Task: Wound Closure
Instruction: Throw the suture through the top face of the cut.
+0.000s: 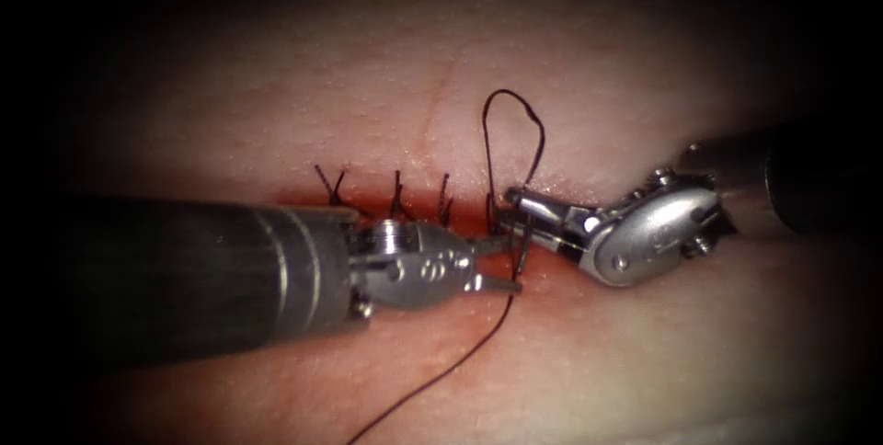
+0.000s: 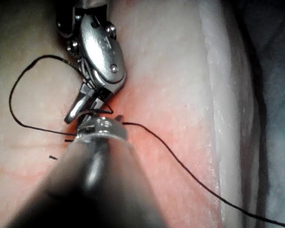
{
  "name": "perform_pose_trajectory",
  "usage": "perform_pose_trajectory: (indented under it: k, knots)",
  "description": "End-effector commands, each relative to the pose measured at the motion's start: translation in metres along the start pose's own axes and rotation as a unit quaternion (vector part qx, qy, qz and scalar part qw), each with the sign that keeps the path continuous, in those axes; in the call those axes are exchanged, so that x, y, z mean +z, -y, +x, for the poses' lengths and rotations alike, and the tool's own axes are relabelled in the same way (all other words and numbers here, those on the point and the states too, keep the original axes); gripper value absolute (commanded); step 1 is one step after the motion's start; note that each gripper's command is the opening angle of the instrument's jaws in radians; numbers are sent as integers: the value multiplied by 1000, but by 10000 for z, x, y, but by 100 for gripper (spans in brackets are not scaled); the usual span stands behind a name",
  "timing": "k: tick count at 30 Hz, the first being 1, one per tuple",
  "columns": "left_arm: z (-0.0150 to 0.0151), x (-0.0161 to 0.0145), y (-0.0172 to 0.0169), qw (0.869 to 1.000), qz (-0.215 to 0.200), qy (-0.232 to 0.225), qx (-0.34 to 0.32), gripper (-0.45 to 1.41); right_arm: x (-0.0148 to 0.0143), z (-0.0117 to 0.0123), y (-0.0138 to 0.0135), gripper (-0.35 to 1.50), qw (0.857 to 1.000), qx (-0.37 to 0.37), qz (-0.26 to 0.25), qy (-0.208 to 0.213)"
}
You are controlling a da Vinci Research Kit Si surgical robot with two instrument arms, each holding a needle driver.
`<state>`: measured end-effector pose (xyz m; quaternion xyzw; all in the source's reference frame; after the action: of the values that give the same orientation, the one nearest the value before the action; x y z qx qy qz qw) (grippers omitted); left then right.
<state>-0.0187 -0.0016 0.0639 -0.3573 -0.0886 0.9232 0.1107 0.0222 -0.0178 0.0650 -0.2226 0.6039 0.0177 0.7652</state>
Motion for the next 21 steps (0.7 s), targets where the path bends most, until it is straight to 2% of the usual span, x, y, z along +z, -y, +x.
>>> perform_pose_trajectory:
  k: [1,4,7,9,13,18,21]
  knots:
    - [0,9,1,1000,1,0,0,9,4,-6,6,-35,1000,4,1,2]
    - [0,10,0,1000,0,1,0,9,3,-8,9,-35,1000,14,5,5]
    - [1,13,-1,1000,-3,0,0,9,5,-3,-3,-35,1000,30,-8,1]
    - [6,15,-1,1000,-5,-2,-2,9,10,8,-31,-35,997,71,-30,-10]
    - [15,12,-3,1000,-7,-4,-4,7,18,19,-68,-35,994,105,-38,-19]
    - [8,28,-6,1000,-5,-5,-1,7,21,20,-73,-35,991,128,-35,-21]
    - [-5,39,-2,1000,-12,10,-4,10,21,20,-75,-35,989,144,-27,-24]
